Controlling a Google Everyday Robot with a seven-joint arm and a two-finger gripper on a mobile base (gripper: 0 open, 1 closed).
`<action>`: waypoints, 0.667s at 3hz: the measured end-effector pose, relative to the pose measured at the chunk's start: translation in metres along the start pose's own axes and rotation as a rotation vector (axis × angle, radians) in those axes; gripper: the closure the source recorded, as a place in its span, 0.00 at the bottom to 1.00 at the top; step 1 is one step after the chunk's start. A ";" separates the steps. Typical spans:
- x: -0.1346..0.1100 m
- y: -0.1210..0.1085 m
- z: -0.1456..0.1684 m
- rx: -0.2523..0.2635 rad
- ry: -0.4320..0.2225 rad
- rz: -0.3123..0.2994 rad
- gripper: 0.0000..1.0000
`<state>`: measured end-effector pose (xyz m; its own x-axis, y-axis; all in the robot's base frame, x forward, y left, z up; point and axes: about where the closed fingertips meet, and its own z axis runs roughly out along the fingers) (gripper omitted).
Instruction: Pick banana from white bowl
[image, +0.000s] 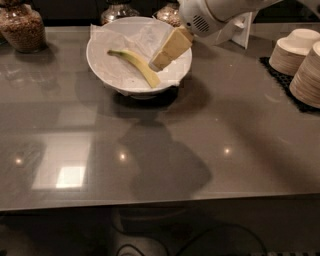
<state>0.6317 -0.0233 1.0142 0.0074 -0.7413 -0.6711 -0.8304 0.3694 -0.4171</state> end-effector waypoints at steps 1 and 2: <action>-0.017 -0.015 0.058 -0.005 -0.058 0.027 0.00; -0.017 -0.015 0.104 -0.015 -0.060 0.065 0.19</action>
Offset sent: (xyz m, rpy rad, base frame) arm 0.1029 0.0938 -0.0808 0.1131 0.0624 -0.0321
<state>0.7024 0.0425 0.9682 -0.0139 -0.6812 -0.7319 -0.8384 0.4069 -0.3627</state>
